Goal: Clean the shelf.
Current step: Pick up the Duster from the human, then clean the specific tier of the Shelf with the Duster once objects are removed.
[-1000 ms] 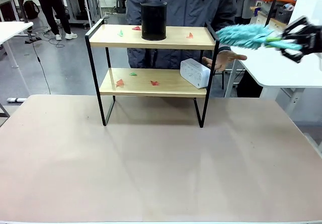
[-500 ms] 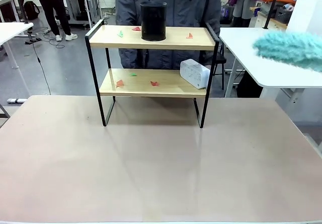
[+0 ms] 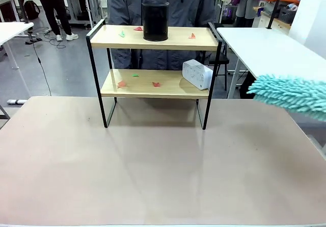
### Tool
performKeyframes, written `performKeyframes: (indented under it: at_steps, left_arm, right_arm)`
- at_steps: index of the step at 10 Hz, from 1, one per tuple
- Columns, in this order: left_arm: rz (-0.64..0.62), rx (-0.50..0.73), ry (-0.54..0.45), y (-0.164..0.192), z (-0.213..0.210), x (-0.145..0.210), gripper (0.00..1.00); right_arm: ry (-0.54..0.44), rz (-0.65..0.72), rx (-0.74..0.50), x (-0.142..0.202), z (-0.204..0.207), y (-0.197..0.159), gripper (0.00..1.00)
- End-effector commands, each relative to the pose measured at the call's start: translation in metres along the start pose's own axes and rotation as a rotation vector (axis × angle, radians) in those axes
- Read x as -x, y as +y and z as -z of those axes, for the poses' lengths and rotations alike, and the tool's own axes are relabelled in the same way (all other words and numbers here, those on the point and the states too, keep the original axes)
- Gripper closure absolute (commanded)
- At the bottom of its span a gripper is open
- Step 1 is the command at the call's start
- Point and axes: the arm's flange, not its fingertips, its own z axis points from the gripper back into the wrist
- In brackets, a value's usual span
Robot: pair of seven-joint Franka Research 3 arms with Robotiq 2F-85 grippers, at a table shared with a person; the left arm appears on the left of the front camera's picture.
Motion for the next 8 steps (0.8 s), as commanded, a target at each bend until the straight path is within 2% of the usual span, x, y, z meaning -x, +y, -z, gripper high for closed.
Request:
performKeyframes:
  at_steps: [1, 8]
  left_arm:
    - [0.022, 0.016, -0.02, -0.0006, 0.001, -0.0004, 0.0]
    - [0.022, 0.016, -0.02, -0.0006, 0.001, -0.0004, 0.0]
  right_arm:
    - [0.006, 0.008, -0.004, 0.0125, -0.0173, 0.0024, 1.0]
    - [0.006, 0.008, -0.004, 0.0125, -0.0173, 0.0024, 1.0]
